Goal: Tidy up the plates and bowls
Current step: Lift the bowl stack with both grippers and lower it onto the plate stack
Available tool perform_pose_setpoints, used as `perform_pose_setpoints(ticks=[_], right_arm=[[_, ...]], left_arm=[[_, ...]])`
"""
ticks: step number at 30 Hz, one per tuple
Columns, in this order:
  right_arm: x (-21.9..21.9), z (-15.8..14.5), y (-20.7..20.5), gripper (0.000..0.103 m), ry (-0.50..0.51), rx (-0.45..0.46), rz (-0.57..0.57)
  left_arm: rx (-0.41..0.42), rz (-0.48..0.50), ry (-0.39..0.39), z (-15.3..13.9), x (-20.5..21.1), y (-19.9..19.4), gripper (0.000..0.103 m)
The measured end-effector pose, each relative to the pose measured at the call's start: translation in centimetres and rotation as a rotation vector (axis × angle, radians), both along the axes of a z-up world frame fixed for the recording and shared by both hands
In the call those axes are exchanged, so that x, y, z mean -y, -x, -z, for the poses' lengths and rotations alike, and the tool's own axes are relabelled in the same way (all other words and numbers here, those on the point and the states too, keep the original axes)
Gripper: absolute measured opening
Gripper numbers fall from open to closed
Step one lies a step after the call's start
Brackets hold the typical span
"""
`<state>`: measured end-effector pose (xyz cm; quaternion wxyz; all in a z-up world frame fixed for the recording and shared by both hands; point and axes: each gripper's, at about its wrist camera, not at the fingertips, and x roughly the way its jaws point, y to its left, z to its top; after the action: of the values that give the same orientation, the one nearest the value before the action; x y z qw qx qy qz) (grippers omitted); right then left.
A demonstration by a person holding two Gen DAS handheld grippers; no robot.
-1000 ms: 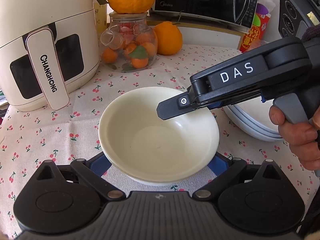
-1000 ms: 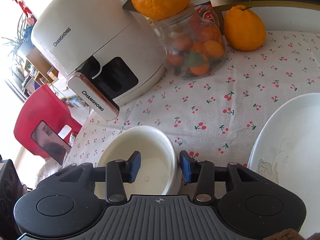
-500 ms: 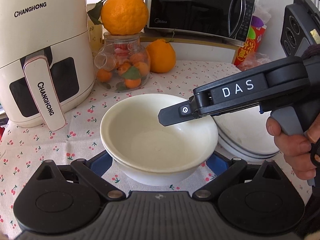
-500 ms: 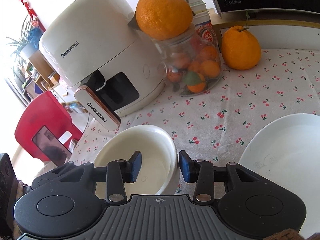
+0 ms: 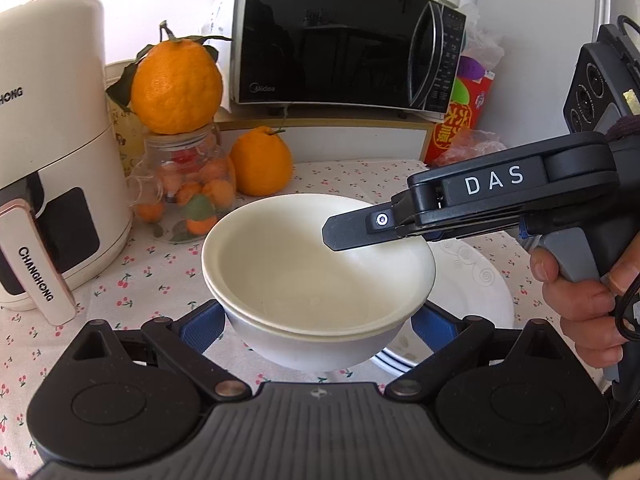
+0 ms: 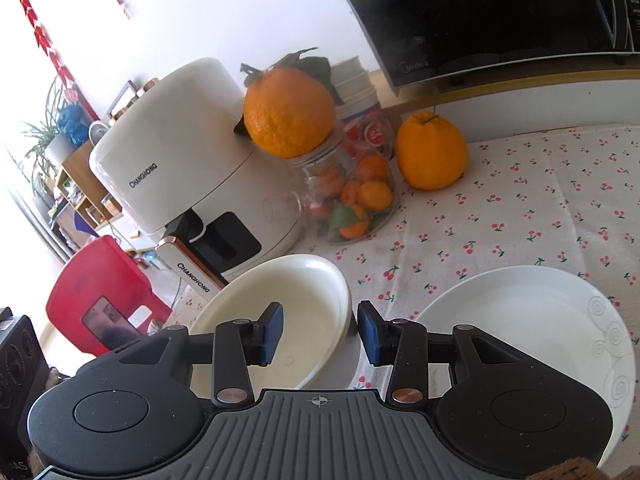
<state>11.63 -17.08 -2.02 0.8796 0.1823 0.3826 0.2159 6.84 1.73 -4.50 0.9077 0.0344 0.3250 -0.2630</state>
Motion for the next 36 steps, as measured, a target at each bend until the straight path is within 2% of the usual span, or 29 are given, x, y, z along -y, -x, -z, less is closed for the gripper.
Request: perform_pose_setpoints(ticks=[17, 36], right_arm=[[8.5, 1.6, 2.1, 0.04, 0.028, -0.017, 0.133], [10.5, 3.7, 1.1, 0.042, 0.071, -0.057, 0.174]], left_arm=[[-0.02, 0.142, -0.056, 2.5, 7.9, -0.4, 0.099], [-0.037, 0.171, -0.097, 3.9, 10.2, -1.2, 0.099]])
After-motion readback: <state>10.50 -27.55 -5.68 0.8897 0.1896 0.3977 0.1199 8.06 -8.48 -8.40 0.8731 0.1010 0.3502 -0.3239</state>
